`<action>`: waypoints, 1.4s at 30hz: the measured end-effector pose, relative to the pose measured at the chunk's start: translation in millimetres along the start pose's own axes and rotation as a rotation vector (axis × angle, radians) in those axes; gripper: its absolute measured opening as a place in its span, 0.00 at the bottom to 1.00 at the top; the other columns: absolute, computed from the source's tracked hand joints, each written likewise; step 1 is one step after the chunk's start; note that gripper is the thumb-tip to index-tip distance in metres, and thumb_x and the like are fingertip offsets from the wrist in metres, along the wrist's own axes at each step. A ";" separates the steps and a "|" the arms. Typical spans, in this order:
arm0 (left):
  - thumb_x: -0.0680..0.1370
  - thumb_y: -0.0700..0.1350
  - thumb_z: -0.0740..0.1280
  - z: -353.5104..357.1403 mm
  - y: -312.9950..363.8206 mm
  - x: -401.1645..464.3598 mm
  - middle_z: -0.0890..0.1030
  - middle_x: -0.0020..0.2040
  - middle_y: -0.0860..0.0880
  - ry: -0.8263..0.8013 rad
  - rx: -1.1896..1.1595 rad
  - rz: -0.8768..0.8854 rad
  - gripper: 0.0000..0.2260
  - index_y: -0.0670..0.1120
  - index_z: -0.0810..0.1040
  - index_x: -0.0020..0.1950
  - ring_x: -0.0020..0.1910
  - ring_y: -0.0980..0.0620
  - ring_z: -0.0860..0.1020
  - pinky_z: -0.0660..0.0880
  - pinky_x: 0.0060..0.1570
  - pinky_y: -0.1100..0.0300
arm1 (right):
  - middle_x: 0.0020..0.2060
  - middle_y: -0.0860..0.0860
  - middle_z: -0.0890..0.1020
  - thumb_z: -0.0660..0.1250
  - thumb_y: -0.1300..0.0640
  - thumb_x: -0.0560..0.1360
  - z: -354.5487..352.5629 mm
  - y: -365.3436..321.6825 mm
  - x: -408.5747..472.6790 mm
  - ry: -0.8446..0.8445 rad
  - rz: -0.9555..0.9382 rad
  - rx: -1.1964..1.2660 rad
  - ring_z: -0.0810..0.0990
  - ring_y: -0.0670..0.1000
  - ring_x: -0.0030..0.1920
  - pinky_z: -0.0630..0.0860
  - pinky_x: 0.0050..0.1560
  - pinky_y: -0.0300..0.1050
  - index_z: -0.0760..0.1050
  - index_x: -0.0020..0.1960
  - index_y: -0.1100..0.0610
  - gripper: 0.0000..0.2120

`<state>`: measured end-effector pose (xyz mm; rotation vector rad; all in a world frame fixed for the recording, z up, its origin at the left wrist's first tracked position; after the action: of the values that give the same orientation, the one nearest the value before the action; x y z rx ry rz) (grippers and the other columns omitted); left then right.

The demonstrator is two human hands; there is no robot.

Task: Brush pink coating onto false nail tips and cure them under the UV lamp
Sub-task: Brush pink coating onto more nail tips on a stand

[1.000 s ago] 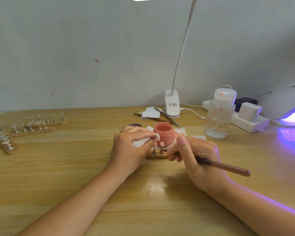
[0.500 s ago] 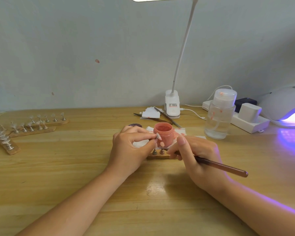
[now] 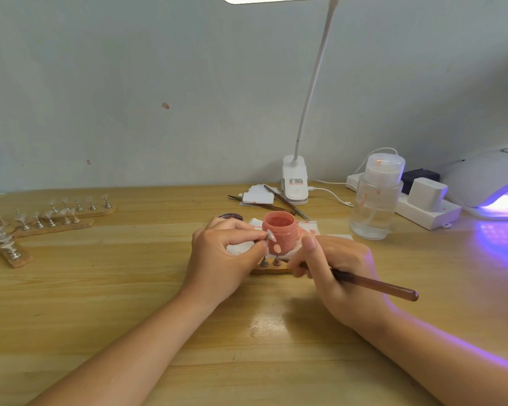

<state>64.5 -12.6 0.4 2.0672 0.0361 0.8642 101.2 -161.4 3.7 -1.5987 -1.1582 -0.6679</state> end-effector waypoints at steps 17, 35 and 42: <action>0.66 0.46 0.69 0.8 -2.8 0.4 0.80 0.40 0.60 0.002 -0.012 0.005 0.06 0.56 0.81 0.40 0.50 0.61 0.74 0.65 0.60 0.44 | 0.30 0.45 0.79 0.52 0.49 0.80 -1.6 -1.6 0.0 0.006 -0.020 -0.029 0.76 0.42 0.32 0.72 0.33 0.35 0.80 0.36 0.59 0.25; 0.69 0.39 0.72 1.7 -3.0 0.8 0.80 0.40 0.57 0.000 0.008 0.053 0.09 0.52 0.82 0.44 0.50 0.55 0.75 0.66 0.57 0.40 | 0.31 0.44 0.78 0.51 0.48 0.80 -0.5 -2.9 0.3 -0.003 0.004 -0.026 0.75 0.39 0.33 0.70 0.35 0.32 0.80 0.36 0.59 0.25; 0.69 0.38 0.73 1.2 -2.4 1.3 0.79 0.39 0.63 0.014 -0.003 0.077 0.12 0.55 0.81 0.44 0.49 0.55 0.75 0.67 0.56 0.39 | 0.32 0.42 0.77 0.51 0.49 0.80 -2.0 -3.1 0.9 0.016 0.028 0.002 0.76 0.39 0.34 0.72 0.36 0.32 0.79 0.36 0.60 0.25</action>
<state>66.9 -11.5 -1.0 2.0716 -0.0371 0.9245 99.0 -162.8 6.3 -1.6027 -1.1229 -0.6598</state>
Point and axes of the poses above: each hand's wrist, its own x-axis towards the middle knuckle, its own z-axis out of the palm, y = z × x, the point moved 6 cm from there along x, towards the middle knuckle
